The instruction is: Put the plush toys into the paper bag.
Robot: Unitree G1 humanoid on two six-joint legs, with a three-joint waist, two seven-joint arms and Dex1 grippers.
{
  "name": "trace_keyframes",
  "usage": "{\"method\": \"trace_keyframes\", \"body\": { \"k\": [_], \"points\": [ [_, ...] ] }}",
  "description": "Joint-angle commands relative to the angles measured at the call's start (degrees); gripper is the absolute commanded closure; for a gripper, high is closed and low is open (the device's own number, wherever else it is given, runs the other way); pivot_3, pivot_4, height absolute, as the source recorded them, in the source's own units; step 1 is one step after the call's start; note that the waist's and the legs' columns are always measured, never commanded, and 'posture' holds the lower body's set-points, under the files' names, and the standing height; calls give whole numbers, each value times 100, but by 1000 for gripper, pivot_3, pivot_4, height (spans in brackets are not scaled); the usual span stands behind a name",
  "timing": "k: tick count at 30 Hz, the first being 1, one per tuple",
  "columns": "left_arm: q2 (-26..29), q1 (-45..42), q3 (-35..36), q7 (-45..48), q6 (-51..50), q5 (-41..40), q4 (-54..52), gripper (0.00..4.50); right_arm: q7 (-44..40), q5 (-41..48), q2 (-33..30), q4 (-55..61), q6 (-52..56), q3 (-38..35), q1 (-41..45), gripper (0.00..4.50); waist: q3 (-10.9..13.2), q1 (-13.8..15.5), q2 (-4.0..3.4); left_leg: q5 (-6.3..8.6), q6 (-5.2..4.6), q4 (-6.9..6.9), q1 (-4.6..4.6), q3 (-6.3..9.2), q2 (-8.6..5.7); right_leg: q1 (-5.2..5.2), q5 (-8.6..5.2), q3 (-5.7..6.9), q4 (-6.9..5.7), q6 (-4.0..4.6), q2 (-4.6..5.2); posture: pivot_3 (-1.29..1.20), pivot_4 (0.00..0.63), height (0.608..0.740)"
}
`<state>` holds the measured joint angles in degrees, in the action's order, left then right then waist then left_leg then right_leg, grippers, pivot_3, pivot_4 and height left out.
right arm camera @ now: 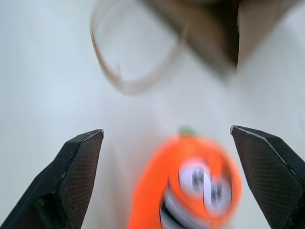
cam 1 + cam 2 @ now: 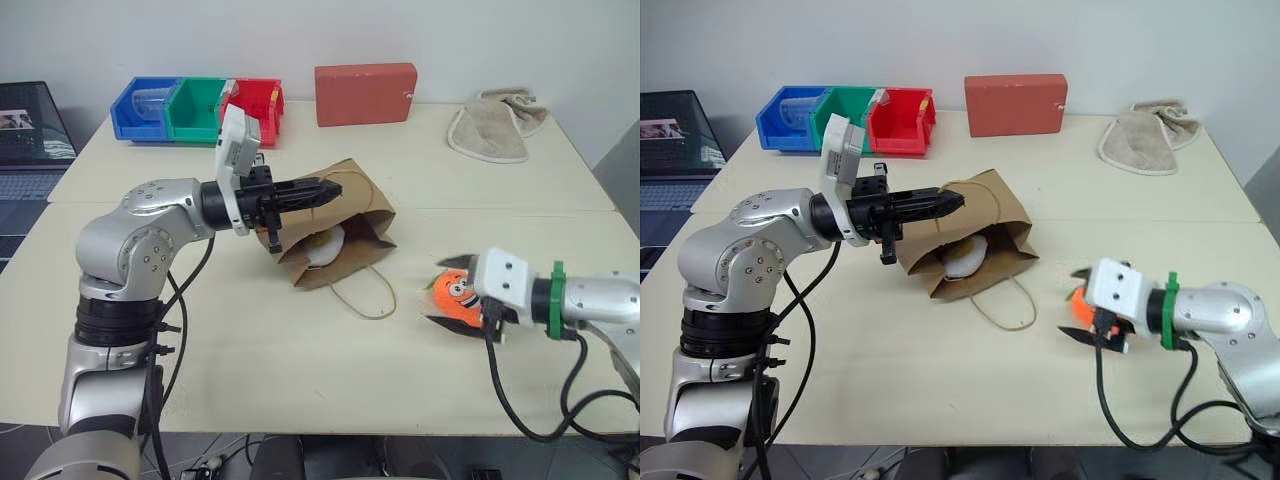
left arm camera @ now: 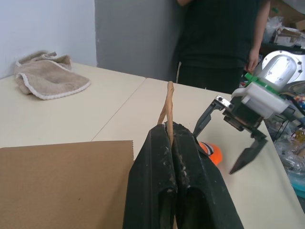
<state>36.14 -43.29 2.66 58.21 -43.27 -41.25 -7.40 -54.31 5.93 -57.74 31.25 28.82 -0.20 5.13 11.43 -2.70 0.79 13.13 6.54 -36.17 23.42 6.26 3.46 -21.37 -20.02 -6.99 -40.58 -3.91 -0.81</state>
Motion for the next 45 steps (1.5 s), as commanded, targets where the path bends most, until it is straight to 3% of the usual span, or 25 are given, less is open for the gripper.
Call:
{"method": "trace_keyframes", "body": {
  "k": [1,4,14,18,25,28,32,36,45],
  "points": [
    [127,-33,173,34,129,10,-122,4500,221,-465,-42,-329,-633,154,-168,38,0,-24,0,0,0,0,-1,-1,0,0,0,-2,-2,0,0,0,150,740],
    [185,-18,205,34,140,16,-120,4500,378,-767,-7,-660,-979,275,-240,38,0,-32,0,0,0,1,-3,0,1,0,0,-1,-2,0,-1,0,150,740],
    [185,-3,215,-9,180,13,-106,4500,463,-718,291,-933,-1436,153,-66,3388,0,-28,1,-1,1,0,-4,2,1,5,0,0,-2,0,-1,0,150,740],
    [174,-93,240,-2,189,-13,-9,4500,-41,19,225,-174,-1185,-17,442,4432,0,-46,0,-1,2,0,-5,0,1,5,0,-1,-3,0,-1,0,150,740],
    [189,-188,252,42,206,-45,95,4500,-205,715,510,538,-417,394,1673,4482,0,-39,1,-1,2,0,-8,6,3,8,0,4,-10,0,-2,0,150,740],
    [245,-265,305,100,187,-80,128,4500,197,-210,1227,-44,-694,1473,2550,4482,1,-50,3,-1,2,-3,-8,6,4,6,0,6,-12,1,-2,0,150,740],
    [275,-365,384,130,109,-180,136,4500,600,-1182,1859,-881,-950,2270,3175,4482,1,-58,3,-2,3,-4,-8,6,4,1,0,5,-18,1,-2,0,150,740],
    [311,-338,382,186,59,-222,48,4500,1173,-1803,2521,-1467,-913,2483,3546,4482,1,-50,3,-13,22,1,-4,6,4,-7,0,7,-19,1,-1,0,150,740],
    [296,-336,370,192,62,-232,66,4500,1984,-3146,3117,-2431,-1393,2938,3769,4482,1,-57,3,-13,23,2,-1,9,4,-10,0,10,-23,1,0,0,150,740]
  ]
}}
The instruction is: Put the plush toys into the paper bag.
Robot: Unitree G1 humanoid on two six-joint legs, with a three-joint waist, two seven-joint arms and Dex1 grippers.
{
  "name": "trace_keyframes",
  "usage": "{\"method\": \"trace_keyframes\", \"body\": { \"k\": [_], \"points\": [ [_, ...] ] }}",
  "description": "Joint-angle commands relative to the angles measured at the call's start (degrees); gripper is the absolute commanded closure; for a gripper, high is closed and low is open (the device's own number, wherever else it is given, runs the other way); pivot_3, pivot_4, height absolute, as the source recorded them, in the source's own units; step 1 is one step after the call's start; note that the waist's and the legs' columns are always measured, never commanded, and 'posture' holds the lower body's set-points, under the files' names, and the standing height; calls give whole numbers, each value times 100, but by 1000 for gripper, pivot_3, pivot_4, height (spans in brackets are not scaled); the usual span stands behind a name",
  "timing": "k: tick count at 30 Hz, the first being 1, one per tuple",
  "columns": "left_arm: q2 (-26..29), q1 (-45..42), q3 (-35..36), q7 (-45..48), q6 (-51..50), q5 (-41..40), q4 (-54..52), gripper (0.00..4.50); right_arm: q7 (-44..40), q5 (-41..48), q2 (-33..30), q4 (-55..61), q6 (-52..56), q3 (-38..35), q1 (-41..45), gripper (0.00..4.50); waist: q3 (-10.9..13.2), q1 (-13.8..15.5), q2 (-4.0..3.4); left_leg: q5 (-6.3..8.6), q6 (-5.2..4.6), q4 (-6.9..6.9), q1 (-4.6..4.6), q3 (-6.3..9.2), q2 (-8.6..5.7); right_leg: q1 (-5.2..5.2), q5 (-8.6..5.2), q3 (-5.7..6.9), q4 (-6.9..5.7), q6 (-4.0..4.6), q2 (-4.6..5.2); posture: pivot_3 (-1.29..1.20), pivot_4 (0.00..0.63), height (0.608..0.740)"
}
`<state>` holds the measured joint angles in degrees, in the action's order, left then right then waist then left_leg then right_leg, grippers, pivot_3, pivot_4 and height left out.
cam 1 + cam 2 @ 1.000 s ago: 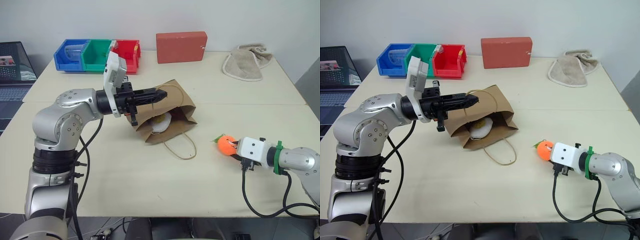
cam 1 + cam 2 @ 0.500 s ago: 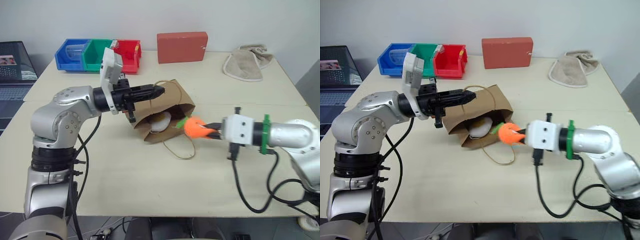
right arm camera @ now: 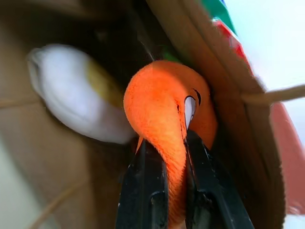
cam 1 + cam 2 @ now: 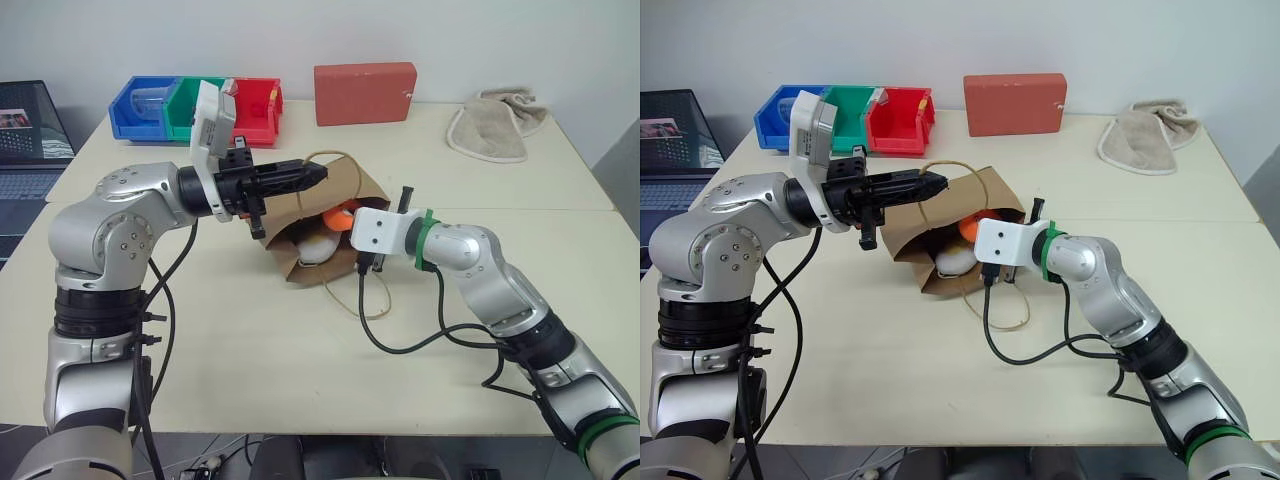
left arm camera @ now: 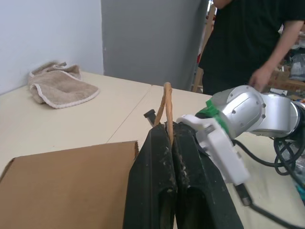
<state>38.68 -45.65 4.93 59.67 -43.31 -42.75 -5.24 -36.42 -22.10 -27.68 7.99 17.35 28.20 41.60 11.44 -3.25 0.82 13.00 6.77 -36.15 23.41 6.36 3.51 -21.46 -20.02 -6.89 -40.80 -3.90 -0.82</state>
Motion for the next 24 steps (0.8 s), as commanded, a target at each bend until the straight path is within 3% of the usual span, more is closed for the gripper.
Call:
{"method": "trace_keyframes", "body": {
  "k": [1,5,17,18,24],
  "points": [
    [32,-124,150,41,72,-82,-121,4500,212,-382,166,-181,-246,95,111,4482,0,-5,0,0,0,0,0,0,0,0,0,0,-1,0,0,0,150,740],
    [13,-229,189,37,87,-93,1,4500,286,-437,376,-430,-239,-34,77,4482,0,-4,0,0,0,0,0,0,0,0,0,0,-2,0,0,0,150,740],
    [2,-232,162,81,103,-63,53,4500,333,-231,862,-395,245,-455,51,187,0,-7,0,0,0,0,0,1,0,-1,0,1,-4,0,0,0,150,740],
    [-4,-235,160,78,109,-54,65,4500,266,-191,891,-348,307,-464,43,7,0,-10,0,0,0,0,0,1,0,-1,0,1,-4,0,0,0,150,740],
    [-72,-266,127,13,164,23,110,4500,-470,317,739,384,683,-656,-43,7,0,-4,0,0,-1,1,0,1,0,0,0,1,-3,0,0,0,150,740]
  ]
}}
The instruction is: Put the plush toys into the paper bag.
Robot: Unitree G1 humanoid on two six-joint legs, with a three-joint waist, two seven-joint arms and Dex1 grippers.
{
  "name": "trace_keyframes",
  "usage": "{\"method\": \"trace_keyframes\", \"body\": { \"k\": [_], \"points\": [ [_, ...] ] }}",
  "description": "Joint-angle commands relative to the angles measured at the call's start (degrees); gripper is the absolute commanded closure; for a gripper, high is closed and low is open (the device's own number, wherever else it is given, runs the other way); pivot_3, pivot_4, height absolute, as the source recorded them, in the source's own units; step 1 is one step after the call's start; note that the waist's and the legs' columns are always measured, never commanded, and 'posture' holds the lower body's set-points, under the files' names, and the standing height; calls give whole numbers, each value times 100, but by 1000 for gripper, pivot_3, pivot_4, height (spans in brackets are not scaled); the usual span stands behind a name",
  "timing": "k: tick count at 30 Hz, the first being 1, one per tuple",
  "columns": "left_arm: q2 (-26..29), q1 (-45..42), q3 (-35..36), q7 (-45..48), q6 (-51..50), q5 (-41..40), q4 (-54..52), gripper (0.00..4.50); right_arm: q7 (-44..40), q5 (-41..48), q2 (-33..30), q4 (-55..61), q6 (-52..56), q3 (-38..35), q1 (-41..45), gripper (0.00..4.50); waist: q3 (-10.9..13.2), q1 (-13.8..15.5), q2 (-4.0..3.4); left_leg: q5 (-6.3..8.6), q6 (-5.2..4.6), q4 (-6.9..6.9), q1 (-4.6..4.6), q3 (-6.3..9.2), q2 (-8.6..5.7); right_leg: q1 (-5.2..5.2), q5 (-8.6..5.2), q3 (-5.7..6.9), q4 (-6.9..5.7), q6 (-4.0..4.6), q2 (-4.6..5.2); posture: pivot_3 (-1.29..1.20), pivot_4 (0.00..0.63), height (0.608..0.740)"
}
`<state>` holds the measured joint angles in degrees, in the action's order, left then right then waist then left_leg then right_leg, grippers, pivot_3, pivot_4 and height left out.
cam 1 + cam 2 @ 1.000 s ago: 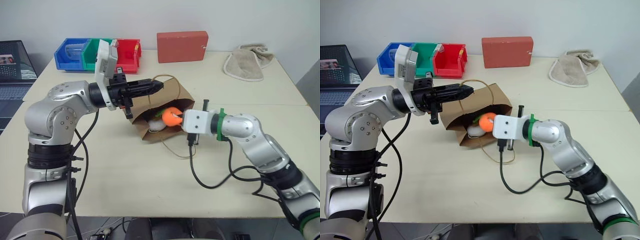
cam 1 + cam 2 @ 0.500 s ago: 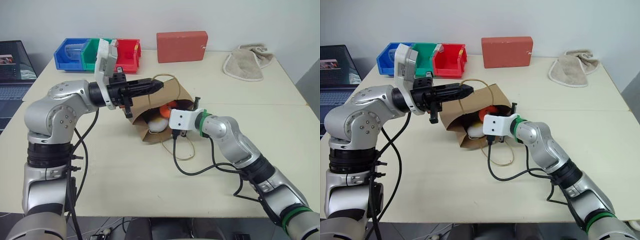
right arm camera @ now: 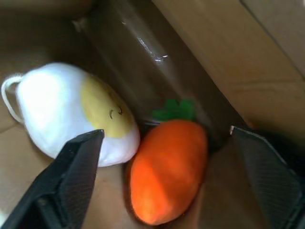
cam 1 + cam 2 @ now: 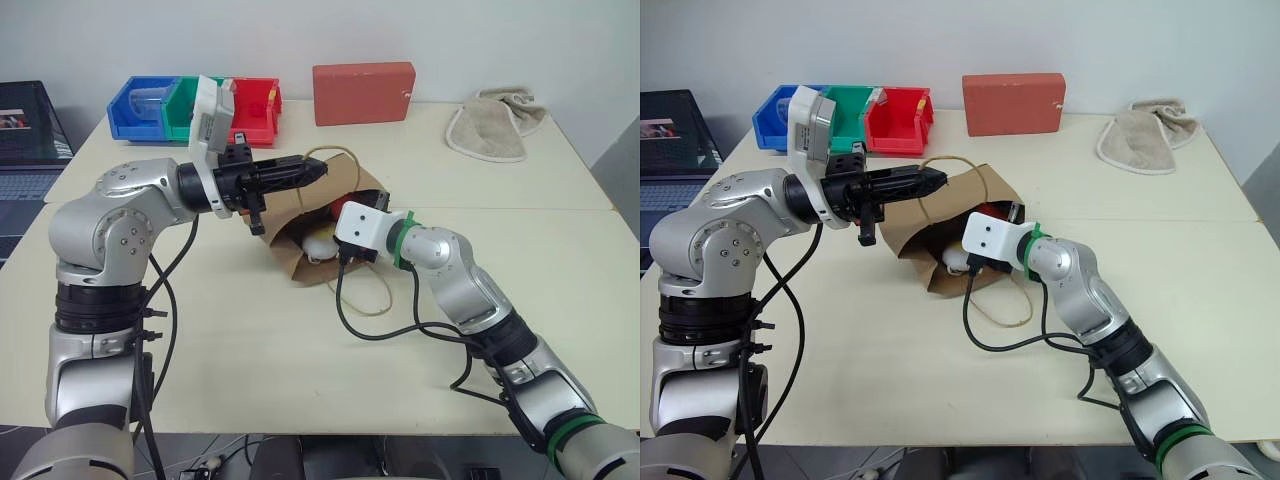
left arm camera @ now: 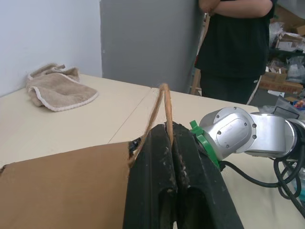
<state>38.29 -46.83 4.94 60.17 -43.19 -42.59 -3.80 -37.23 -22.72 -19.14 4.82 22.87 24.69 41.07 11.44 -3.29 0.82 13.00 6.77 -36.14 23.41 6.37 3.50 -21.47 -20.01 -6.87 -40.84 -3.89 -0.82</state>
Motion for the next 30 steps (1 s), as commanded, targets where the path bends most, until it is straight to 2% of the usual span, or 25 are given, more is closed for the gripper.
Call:
{"method": "trace_keyframes", "body": {
  "k": [1,4,6,10,12,15,18,23,29,30],
  "points": [
    [-42,-156,122,-46,162,22,-22,4500,-560,528,-170,868,185,-354,-5,7,0,2,0,0,0,0,0,0,0,0,0,0,0,0,0,0,150,740],
    [-73,-170,108,-66,173,40,-7,4500,-959,929,-355,1360,438,-499,-79,7,0,-1,0,0,-1,0,0,1,0,0,0,0,0,0,0,0,150,740],
    [-116,-178,71,-87,200,71,7,4500,-1520,1631,-567,1967,870,-760,-251,7,0,10,0,1,-1,0,0,2,0,1,0,1,0,0,0,0,150,740],
    [-174,-201,-7,-78,287,172,44,4500,-2139,2615,-1057,2674,610,-1283,-726,7,0,23,0,10,-17,1,1,4,-1,5,0,3,6,0,0,0,150,740],
    [-180,-201,-6,-70,288,182,43,4500,-2182,2947,-1178,2842,718,-1470,-938,7,0,13,0,11,-20,0,1,3,-1,6,0,3,6,0,0,0,150,740],
    [-127,-163,12,-41,295,225,15,4500,-2049,3152,-1592,3083,1059,-1947,-1770,7,0,13,0,11,-20,0,-1,4,0,8,0,3,4,0,0,0,150,740],
    [-107,-157,39,-45,281,213,-12,4500,-1641,3161,-1708,3006,1627,-2016,-2354,7,0,20,1,11,-20,-1,0,3,-2,8,0,1,7,0,0,0,150,740],
    [-95,-160,51,-63,297,233,-4,4500,-508,2800,-989,2330,2145,-1435,-2541,7,0,-54,1,9,-22,-3,-11,-7,-1,7,0,-11,-5,0,-3,0,150,740],
    [-42,-155,80,-84,250,210,-72,4500,88,2762,-348,1667,2039,-1235,-2241,7,1,-40,1,8,-23,-1,-7,-6,-1,6,0,-9,0,-1,-4,0,150,740],
    [-38,-155,84,-92,244,206,-78,4500,122,2809,-269,1601,2099,-1249,-2178,173,1,-35,1,8,-23,0,-6,-7,-2,4,0,-10,0,-1,-3,0,150,740]
  ]
}}
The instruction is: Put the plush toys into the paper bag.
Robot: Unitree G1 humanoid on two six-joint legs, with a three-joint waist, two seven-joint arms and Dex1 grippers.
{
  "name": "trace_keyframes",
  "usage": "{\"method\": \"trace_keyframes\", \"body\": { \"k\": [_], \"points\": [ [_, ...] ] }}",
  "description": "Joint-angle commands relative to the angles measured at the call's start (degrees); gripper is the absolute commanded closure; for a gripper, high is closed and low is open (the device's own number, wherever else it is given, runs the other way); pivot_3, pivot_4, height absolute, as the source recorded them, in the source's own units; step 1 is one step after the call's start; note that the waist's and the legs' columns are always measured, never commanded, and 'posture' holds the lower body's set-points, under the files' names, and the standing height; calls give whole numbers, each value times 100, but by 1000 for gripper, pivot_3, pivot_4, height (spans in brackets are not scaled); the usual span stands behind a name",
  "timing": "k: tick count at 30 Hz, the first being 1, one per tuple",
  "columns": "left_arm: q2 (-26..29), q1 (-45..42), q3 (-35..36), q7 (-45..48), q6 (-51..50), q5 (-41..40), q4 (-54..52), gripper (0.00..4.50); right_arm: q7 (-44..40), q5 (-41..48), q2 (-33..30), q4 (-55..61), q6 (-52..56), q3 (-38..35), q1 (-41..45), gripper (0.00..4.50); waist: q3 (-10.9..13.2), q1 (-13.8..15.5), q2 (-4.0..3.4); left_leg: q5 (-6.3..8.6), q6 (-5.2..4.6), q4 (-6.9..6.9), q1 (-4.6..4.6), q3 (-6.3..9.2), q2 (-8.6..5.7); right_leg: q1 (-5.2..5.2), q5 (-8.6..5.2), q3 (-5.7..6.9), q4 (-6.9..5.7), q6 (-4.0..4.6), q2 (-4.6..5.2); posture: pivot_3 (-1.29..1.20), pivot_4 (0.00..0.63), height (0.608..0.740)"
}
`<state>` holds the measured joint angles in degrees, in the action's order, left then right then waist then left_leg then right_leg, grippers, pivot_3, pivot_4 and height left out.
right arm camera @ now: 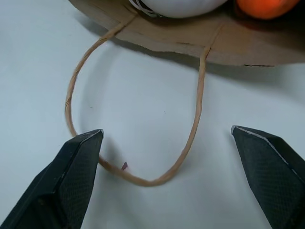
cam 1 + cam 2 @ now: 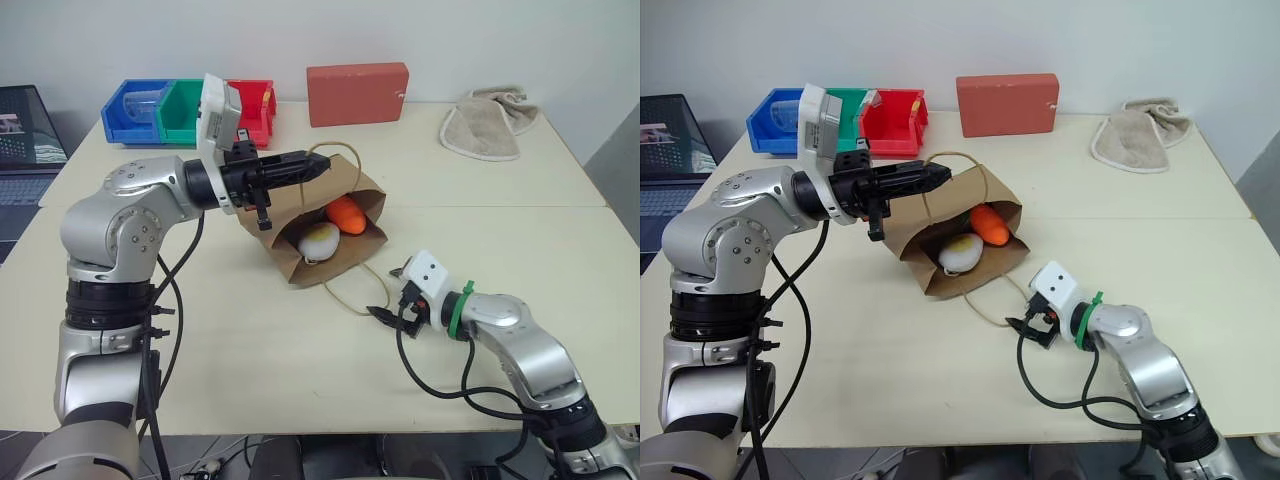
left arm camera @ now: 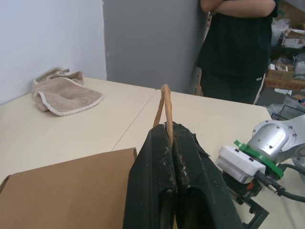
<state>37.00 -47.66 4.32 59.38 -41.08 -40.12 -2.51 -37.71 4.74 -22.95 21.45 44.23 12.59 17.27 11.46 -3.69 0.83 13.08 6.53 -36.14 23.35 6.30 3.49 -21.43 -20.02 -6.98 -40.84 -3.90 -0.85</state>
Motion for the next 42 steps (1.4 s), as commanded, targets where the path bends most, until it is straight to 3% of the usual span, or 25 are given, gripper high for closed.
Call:
{"method": "trace_keyframes", "body": {
  "k": [1,5,12,18,23,29,33,38,42],
  "points": [
    [90,-72,147,-23,38,-36,-207,4500,192,68,133,-119,14,-35,257,381,0,8,0,0,0,1,0,1,0,0,0,2,0,0,0,0,150,740],
    [77,-73,149,-52,41,-36,-216,4500,246,220,177,-272,254,-114,408,1683,0,27,0,0,0,3,0,5,1,0,0,6,0,0,-1,0,150,740],
    [78,-78,165,-103,53,-27,-209,4500,269,132,-36,-340,231,-1,473,4415,0,38,0,0,0,3,0,5,1,0,0,6,0,0,-1,0,150,740],
    [106,-165,221,-119,37,-74,-136,4500,-71,768,-226,381,702,-393,501,4490,0,38,0,0,0,3,1,5,1,0,0,5,1,0,0,0,150,740],
    [23,-641,395,-113,-104,-284,274,4500,-730,2390,-863,1589,2024,-1586,873,4490,2,54,1,0,0,1,9,10,-1,0,0,11,5,0,0,0,150,740],
    [-284,-1393,237,-104,272,87,1244,4500,-663,3962,-1138,1343,3851,-3045,2126,4490,2,50,0,0,-1,1,4,9,-1,3,0,11,3,0,0,0,150,740],
    [-524,-1599,-19,168,604,404,1769,4500,-361,4148,-1170,931,4357,-3204,2486,4490,2,49,0,1,-3,9,5,9,-1,0,0,11,10,1,0,0,150,740],
    [-699,-1633,-234,432,996,797,2237,4500,19,4097,-1065,788,4235,-3020,2556,4490,2,40,0,1,-3,8,31,6,-1,-28,0,9,9,1,0,0,150,740],
    [-815,-1775,-108,374,1154,884,2465,4500,475,4033,-688,748,4207,-2980,2649,4490,2,27,0,0,-3,7,52,6,-1,-51,0,10,2,1,0,0,150,740]
  ]
}}
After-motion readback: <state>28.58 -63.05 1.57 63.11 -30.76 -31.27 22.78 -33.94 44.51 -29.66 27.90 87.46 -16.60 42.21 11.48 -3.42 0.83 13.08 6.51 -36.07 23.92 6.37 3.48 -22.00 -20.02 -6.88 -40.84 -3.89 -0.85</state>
